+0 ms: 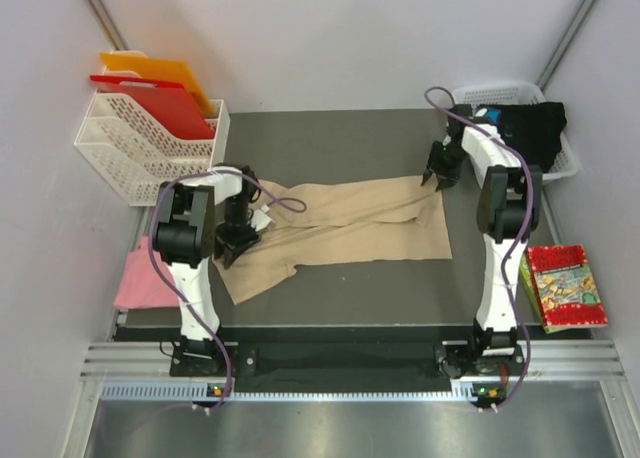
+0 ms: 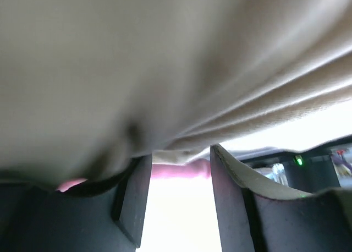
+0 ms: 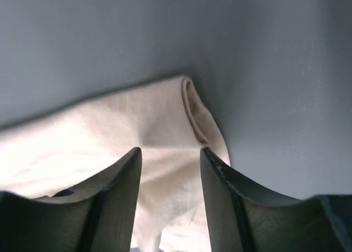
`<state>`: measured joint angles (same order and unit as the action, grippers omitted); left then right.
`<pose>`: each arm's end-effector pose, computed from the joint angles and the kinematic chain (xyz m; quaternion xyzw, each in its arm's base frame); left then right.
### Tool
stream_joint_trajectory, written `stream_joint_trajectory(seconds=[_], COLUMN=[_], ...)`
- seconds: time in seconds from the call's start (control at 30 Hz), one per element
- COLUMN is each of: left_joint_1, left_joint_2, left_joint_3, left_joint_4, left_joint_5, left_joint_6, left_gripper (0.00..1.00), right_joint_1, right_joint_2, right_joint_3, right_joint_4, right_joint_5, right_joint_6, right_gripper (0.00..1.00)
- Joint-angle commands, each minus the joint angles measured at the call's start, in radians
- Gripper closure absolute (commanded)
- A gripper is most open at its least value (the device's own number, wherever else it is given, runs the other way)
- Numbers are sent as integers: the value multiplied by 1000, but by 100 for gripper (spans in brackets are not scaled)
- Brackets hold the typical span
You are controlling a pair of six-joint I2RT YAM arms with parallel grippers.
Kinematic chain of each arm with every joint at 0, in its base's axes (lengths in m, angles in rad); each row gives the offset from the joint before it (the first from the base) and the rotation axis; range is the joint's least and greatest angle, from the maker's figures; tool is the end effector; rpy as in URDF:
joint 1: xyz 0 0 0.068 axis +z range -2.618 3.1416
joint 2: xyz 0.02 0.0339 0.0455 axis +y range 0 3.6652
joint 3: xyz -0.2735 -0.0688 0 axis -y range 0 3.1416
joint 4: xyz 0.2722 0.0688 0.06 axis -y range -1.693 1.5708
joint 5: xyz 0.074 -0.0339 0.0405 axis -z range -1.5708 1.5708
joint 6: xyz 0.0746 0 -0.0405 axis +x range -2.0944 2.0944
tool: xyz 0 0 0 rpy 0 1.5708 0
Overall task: Fold and stack the t-shirts
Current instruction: Fold the tshirt
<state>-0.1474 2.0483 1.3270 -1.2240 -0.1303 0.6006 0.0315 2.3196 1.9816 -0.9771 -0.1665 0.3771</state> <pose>0.3334 -0.0397 0.0840 -0.3695 -0.9082 -0.0206 0.1954 0.5196 0.0287 0.1374 0.1595 0.9755 0.1065 0.1077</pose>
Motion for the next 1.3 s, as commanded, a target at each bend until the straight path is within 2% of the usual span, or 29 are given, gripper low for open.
stream_joint_trajectory(seconds=[0.0, 0.17, 0.27, 0.47, 0.6, 0.8, 0.93, 1.13, 1.23, 1.27], left_joint_1=[-49, -80, -89, -89, -89, -89, -89, -89, -89, -87], left_joint_2=[21, 30, 29, 3, -7, -7, 0, -17, -22, -22], left_joint_3=[118, 166, 158, 132, 149, 265, 337, 321, 304, 299], left_joint_4=[40, 12, 11, 20, 17, -40, -58, -46, -32, -29], left_joint_5=[24, 66, 69, 58, 41, 40, 32, 8, -5, -8], left_joint_6=[7, -10, -10, -5, -4, -1, -4, -1, -1, -1], left_gripper=[48, 48, 48, 48, 49, 49, 48, 49, 49, 49], right_joint_1=[39, 100, 156, 214, 232, 231, 231, 229, 228, 226], right_joint_2=[-227, -437, -479, -485, -436, -346, -318, -307, -318, -319], right_joint_3=[-102, -372, -492, -633, -621, -465, -423, -451, -486, -492], right_joint_4=[41, 70, 69, 92, 115, 95, 110, 130, 144, 144], right_joint_5=[31, 131, 195, 180, 202, 257, 259, 259, 260, 259], right_joint_6=[-14, -52, -67, -37, -30, -49, -43, -32, -27, -27], right_gripper=[50, 51, 51, 52, 53, 54, 56, 59, 64, 69])
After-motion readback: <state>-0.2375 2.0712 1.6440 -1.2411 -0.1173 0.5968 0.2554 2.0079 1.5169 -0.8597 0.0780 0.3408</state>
